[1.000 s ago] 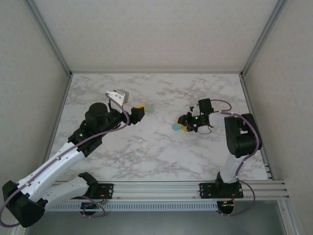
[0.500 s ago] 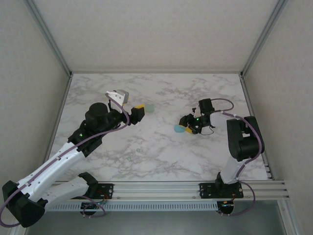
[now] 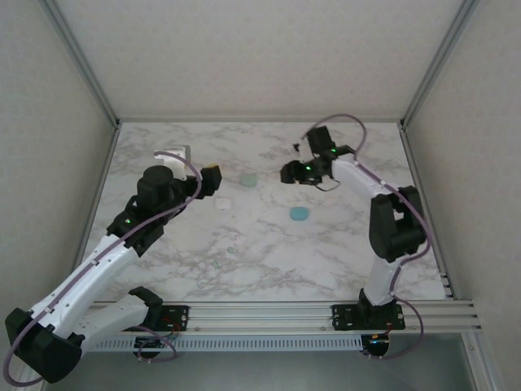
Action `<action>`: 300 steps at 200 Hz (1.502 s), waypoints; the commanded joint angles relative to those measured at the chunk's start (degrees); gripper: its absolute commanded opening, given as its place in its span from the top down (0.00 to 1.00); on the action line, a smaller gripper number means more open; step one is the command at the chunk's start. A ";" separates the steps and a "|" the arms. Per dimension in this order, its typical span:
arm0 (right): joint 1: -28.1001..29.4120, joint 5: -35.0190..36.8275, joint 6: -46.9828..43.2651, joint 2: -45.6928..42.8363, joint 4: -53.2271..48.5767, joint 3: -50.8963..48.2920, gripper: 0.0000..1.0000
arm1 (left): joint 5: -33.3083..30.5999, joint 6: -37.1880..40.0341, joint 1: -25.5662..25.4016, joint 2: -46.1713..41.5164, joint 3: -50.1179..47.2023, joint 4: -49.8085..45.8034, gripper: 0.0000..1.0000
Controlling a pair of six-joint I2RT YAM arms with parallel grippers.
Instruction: Insert the wireless bluetooth earbuds into the charging case
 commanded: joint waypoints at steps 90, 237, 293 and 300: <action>10.62 9.08 -39.13 27.92 -16.46 35.73 0.27 | -4.29 -6.19 5.98 -7.06 0.46 -13.44 0.03; 10.97 3.47 -52.69 41.44 -24.13 51.16 0.30 | -4.51 -4.61 6.78 -8.84 -0.43 -14.55 0.02; 11.04 0.97 -51.53 42.58 -25.00 52.09 0.49 | -4.06 -4.42 6.95 -8.58 -0.54 -14.08 0.02; 11.06 1.04 -51.09 42.50 -24.81 52.01 0.51 | -3.96 -4.42 6.95 -8.49 -0.51 -14.00 0.02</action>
